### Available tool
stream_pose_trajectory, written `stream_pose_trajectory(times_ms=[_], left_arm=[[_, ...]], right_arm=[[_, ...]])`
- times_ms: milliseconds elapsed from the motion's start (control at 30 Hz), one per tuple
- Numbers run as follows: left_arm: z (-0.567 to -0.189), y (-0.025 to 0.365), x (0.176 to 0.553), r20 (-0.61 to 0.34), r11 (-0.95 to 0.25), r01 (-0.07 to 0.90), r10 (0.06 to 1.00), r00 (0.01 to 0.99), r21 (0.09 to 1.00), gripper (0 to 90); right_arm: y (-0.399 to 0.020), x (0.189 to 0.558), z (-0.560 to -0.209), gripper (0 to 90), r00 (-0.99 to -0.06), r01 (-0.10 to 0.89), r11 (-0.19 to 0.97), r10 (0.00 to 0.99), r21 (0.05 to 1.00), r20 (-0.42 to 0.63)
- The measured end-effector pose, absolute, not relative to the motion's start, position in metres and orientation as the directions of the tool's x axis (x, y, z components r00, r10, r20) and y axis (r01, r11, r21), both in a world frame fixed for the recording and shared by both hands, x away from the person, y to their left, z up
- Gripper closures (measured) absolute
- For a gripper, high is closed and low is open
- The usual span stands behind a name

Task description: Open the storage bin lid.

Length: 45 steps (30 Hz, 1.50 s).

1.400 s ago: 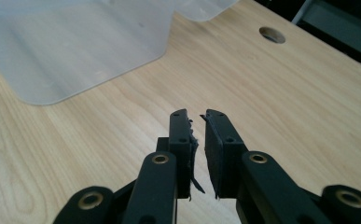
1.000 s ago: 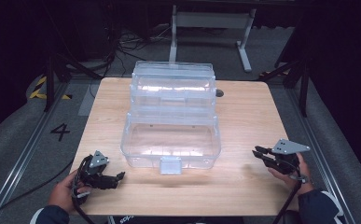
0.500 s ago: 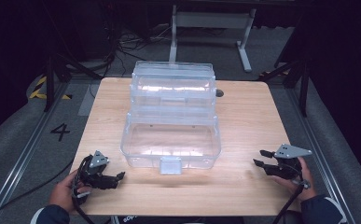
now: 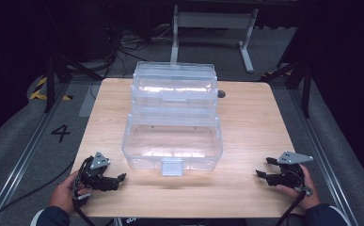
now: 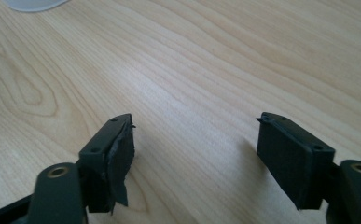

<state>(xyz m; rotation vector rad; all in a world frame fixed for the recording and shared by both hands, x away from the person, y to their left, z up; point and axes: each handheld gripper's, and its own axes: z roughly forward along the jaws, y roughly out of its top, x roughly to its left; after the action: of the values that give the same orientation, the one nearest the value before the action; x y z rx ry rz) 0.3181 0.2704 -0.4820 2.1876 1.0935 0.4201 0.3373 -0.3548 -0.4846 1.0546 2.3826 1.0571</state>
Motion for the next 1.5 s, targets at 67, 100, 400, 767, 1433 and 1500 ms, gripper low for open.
stream_pose_trajectory(times_ms=[67, 100, 400, 767, 1433, 1500], left_arm=[[-0.482, 0.2704, 0.3181, -0.003, -0.442, 0.592, 0.799, 0.601, 0.674, 9.2], [-0.482, 0.2705, 0.3181, -0.003, -0.443, 0.591, 0.799, 0.601, 0.674, 9.1], [-0.4816, 0.2706, 0.318, -0.002, -0.445, 0.593, 0.798, 0.602, 0.671, 9.2], [-0.4816, 0.2706, 0.318, -0.003, -0.445, 0.593, 0.798, 0.602, 0.671, 9.1], [-0.4816, 0.2706, 0.318, -0.002, -0.446, 0.593, 0.798, 0.602, 0.671, 9.2], [-0.4818, 0.2705, 0.3181, -0.003, -0.443, 0.593, 0.799, 0.601, 0.672, 9.0]], right_arm=[[-0.357, 0.3339, -0.4861, 23.5, -0.67, 0.494, 0.443, 0.743, 0.748, 0.003], [-0.3574, 0.3324, -0.4861, 22.6, -0.667, 0.494, 0.443, 0.745, 0.748, 0.0], [-0.357, 0.3286, -0.4864, 21.8, -0.654, 0.509, 0.432, 0.756, 0.745, 0.008], [-0.3565, 0.3294, -0.4866, 20.8, -0.653, 0.509, 0.431, 0.757, 0.745, 0.007], [-0.3565, 0.3293, -0.4866, 20.8, -0.652, 0.509, 0.431, 0.758, 0.745, 0.007], [-0.3565, 0.3293, -0.4866, 20.7, -0.653, 0.509, 0.432, 0.757, 0.745, 0.007]])
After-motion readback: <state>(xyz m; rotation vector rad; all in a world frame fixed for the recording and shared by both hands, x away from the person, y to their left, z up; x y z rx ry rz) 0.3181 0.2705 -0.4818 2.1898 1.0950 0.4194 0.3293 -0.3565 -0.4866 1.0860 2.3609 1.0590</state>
